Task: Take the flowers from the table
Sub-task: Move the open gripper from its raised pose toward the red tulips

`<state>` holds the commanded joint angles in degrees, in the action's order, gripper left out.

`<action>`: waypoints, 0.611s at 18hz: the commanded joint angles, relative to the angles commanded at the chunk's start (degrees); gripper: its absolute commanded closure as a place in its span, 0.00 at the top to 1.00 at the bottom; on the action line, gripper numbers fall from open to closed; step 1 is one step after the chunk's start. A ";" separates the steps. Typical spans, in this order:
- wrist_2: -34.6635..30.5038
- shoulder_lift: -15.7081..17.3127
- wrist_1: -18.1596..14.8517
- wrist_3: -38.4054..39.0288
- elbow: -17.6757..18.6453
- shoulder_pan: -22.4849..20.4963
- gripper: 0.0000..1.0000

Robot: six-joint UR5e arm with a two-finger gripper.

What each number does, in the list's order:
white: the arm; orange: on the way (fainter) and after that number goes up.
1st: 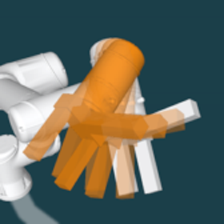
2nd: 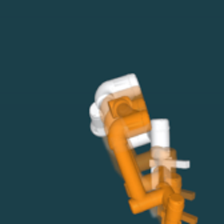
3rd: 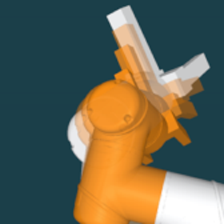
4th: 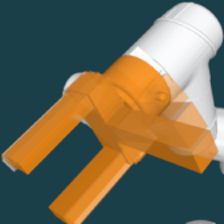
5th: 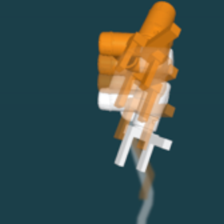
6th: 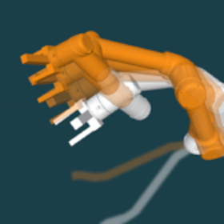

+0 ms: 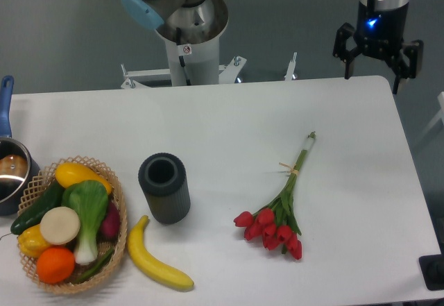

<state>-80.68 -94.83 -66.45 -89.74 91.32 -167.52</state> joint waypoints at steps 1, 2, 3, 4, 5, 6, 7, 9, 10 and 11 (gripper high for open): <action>-0.26 0.00 0.26 0.00 0.09 0.26 1.00; -0.18 0.00 0.09 0.00 0.00 0.26 1.00; -0.26 -0.09 -0.17 0.09 -0.26 0.26 1.00; -0.26 -0.17 -0.35 0.44 -0.09 0.44 1.00; -0.52 -0.18 -0.18 0.79 0.43 0.61 1.00; -0.53 -0.09 0.00 0.88 1.40 0.70 1.00; -0.09 -0.26 0.09 0.97 1.93 0.88 1.00; 1.22 -0.70 0.09 1.84 2.20 1.75 1.00; 2.80 -0.88 0.17 4.37 2.46 2.02 1.00; 4.20 -1.40 0.78 7.61 2.81 2.11 1.00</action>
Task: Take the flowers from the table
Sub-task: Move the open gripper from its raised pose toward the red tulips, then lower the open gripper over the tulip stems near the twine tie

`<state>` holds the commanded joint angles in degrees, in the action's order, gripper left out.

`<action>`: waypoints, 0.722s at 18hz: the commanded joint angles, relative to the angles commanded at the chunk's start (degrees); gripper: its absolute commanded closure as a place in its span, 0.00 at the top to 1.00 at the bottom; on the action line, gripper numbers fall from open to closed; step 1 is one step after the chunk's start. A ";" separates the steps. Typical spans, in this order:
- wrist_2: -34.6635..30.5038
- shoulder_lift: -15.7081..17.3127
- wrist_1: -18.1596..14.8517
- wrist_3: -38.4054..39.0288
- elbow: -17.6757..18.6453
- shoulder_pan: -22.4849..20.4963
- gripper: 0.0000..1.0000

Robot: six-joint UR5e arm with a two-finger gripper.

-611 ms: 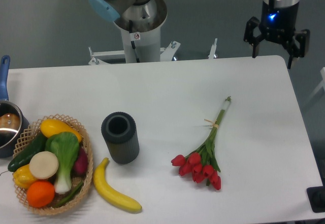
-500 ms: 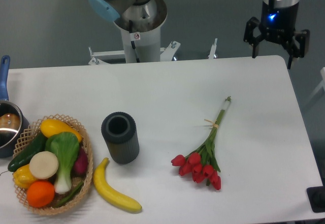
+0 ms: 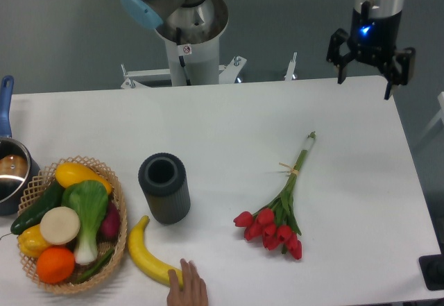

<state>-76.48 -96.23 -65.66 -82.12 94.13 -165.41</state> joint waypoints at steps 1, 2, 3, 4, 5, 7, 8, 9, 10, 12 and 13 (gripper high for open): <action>0.88 -0.27 1.31 2.47 0.44 0.17 1.00; 0.98 -0.36 2.72 3.89 1.31 0.70 1.00; 0.98 -0.70 3.77 4.77 2.19 1.40 1.00; 0.98 -1.40 4.74 5.47 2.64 1.93 1.00; 0.98 -2.19 5.10 6.53 2.90 2.37 1.00; 0.98 -4.04 5.37 7.94 3.25 3.60 1.00; 0.98 -5.01 5.37 8.03 3.26 3.78 1.00; 0.98 -6.32 5.45 8.03 3.26 4.39 1.00; 0.98 -7.73 5.80 8.12 3.17 5.18 1.00; 0.89 -10.19 7.91 8.55 3.25 5.54 1.00; 0.89 -11.16 8.35 9.17 3.26 6.06 1.00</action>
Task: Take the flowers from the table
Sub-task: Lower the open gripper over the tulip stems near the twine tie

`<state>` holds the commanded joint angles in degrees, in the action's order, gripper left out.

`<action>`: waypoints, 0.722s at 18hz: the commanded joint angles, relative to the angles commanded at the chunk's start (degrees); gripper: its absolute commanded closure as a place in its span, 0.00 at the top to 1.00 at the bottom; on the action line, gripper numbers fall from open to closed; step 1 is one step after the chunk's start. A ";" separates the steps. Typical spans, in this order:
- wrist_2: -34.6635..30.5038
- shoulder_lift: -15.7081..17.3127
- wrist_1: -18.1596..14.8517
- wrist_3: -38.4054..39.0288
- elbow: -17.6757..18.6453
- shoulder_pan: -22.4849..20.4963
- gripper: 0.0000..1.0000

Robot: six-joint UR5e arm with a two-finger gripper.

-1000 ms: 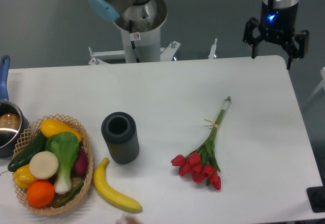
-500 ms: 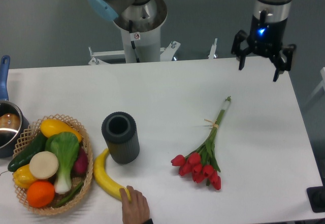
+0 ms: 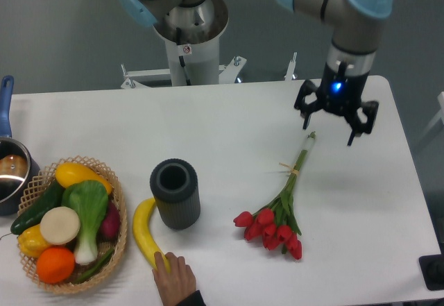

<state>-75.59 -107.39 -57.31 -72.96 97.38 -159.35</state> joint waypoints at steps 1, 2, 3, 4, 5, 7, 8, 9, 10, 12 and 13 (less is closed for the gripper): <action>0.00 -0.71 0.00 0.53 0.09 0.35 1.00; 0.00 -1.76 0.09 0.97 0.35 0.44 1.00; 0.00 -2.64 0.18 1.32 0.44 0.44 1.00; 0.00 -3.60 0.27 1.32 0.61 0.53 1.00; 0.00 -4.48 0.53 1.67 0.88 0.88 1.00; 0.00 -5.54 1.84 1.76 1.31 1.85 1.00; -0.09 -6.42 2.46 1.85 1.32 1.94 1.00; 0.00 -6.95 2.81 2.20 1.23 2.03 1.00; 0.00 -7.48 2.99 2.38 0.97 2.03 1.00; 0.00 -8.53 3.08 2.47 0.97 2.11 1.00; 0.00 -8.88 3.17 2.47 0.97 2.11 1.00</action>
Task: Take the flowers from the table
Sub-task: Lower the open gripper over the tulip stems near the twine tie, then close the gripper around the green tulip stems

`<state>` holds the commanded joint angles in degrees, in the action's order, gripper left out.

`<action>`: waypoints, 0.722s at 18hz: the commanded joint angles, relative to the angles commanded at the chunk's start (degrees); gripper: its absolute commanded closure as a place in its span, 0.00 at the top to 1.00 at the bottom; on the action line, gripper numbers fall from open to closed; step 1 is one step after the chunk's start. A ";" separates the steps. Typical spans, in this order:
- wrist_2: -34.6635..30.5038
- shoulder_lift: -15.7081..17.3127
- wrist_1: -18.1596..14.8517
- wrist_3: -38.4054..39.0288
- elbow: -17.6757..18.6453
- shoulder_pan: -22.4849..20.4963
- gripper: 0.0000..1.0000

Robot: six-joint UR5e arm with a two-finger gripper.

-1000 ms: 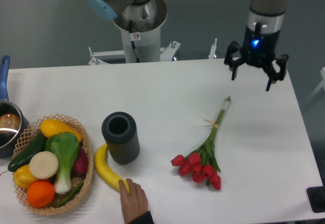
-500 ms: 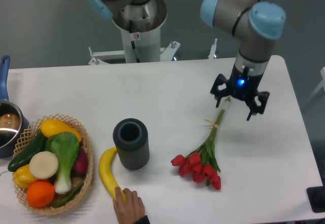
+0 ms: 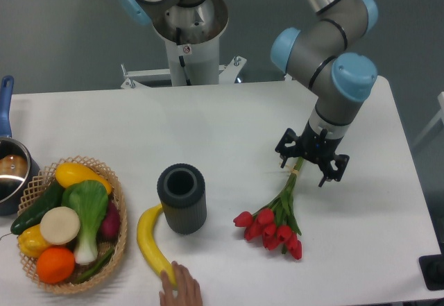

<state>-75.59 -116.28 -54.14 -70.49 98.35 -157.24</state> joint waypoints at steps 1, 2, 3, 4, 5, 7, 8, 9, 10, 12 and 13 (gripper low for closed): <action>0.00 -0.26 0.00 -0.09 0.00 0.00 1.00; 0.00 -0.88 -0.09 -0.09 -0.26 0.00 1.00; -0.09 -1.67 -0.09 -0.09 -0.35 0.00 1.00; -0.17 -2.11 0.00 -0.17 -0.44 0.00 1.00; -0.18 -2.29 0.00 -0.18 -0.53 0.00 1.00; -0.18 -2.64 0.09 -0.09 -0.53 0.09 1.00; -0.18 -2.73 0.00 -0.09 -0.70 0.44 1.00; -0.18 -2.99 0.00 -0.09 -0.88 0.79 1.00; -0.18 -3.17 0.00 -0.09 -0.97 0.88 1.00; -0.35 -3.52 0.18 -0.17 -0.97 1.05 1.00; -0.35 -3.61 0.18 -0.18 -0.97 1.40 1.00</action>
<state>-75.94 -119.88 -53.96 -70.66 97.38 -155.83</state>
